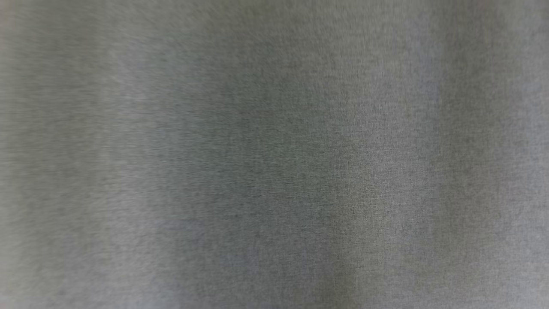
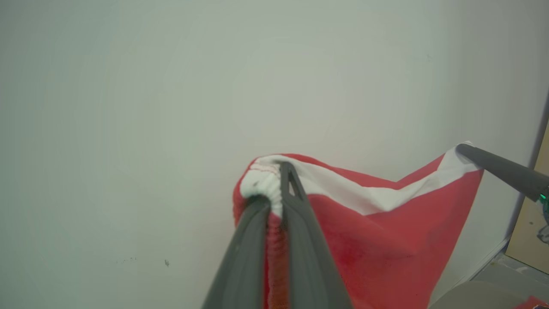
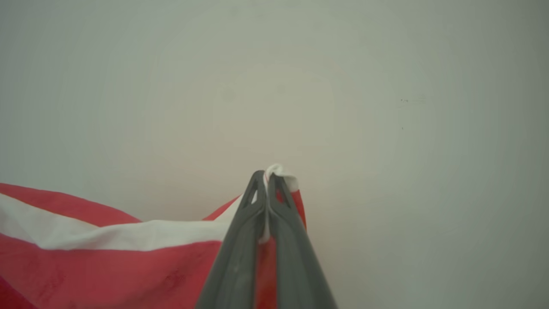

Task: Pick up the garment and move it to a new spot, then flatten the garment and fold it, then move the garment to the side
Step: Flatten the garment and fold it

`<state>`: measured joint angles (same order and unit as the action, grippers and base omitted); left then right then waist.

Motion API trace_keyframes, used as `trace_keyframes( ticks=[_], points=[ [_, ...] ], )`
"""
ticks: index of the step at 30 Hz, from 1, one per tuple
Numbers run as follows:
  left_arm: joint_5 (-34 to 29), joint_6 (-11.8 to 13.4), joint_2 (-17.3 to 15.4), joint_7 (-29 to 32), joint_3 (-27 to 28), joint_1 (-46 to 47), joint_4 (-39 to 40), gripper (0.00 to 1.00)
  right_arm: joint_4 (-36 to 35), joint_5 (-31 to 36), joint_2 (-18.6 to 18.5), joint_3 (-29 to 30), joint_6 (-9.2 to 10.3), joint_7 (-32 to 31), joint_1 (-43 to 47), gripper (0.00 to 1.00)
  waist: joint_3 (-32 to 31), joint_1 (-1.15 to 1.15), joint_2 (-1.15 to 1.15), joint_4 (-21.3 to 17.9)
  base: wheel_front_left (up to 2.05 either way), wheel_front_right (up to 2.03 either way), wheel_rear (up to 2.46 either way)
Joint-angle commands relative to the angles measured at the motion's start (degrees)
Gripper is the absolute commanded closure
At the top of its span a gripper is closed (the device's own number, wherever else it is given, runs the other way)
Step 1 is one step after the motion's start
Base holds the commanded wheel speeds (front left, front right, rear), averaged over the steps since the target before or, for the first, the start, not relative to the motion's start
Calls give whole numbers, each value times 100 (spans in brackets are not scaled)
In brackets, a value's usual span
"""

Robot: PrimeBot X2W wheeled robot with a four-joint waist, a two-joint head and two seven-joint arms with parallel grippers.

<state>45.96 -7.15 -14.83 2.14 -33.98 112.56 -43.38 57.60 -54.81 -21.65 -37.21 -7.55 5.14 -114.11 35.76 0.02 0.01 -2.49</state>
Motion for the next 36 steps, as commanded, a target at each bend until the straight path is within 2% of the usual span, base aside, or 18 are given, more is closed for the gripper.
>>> trace_keyframes(
  ticks=[1,7,14,18,25,27,28,31,36],
  points=[
    [-21,-38,-49,-17,-50,84,-93,100,34,47,48,-32,16,59,-50,100,428,-2,-1,-285,0,0,0],
    [159,-32,-117,-170,-347,402,-386,100,95,25,74,-151,16,217,-102,100,711,-2,-1,-458,0,0,0],
    [298,-27,-305,-559,-892,88,-280,100,-134,-131,10,-311,16,525,315,100,712,-2,-1,-533,0,0,0],
    [519,-27,-478,-848,-1154,-465,-48,100,-534,-228,-145,-459,16,766,959,100,439,-2,-1,-548,0,0,0],
    [914,-10,-661,-1397,-1316,-2125,669,100,-1423,-507,-500,-550,16,966,2482,100,-225,-2,-1,-496,0,0,0],
    [971,117,-817,-1528,-1322,-2889,1105,100,-1773,-476,-583,-511,16,995,3193,100,-503,-2,-1,-503,0,0,0],
    [971,117,-817,-1528,-1322,-2889,1105,100,-1773,-476,-583,-511,16,995,3193,100,-503,-2,-1,-503,0,0,0],
    [1037,330,-1008,-1627,-1305,-3685,1636,100,-2098,-389,-609,-408,16,1006,3924,100,-773,-2,-1,-521,0,0,0],
    [955,778,-1269,-1706,-1326,-4940,2579,100,-2686,-79,-611,-48,16,1007,5268,100,-1175,-2,-1,-487,0,0,0]
  ],
)
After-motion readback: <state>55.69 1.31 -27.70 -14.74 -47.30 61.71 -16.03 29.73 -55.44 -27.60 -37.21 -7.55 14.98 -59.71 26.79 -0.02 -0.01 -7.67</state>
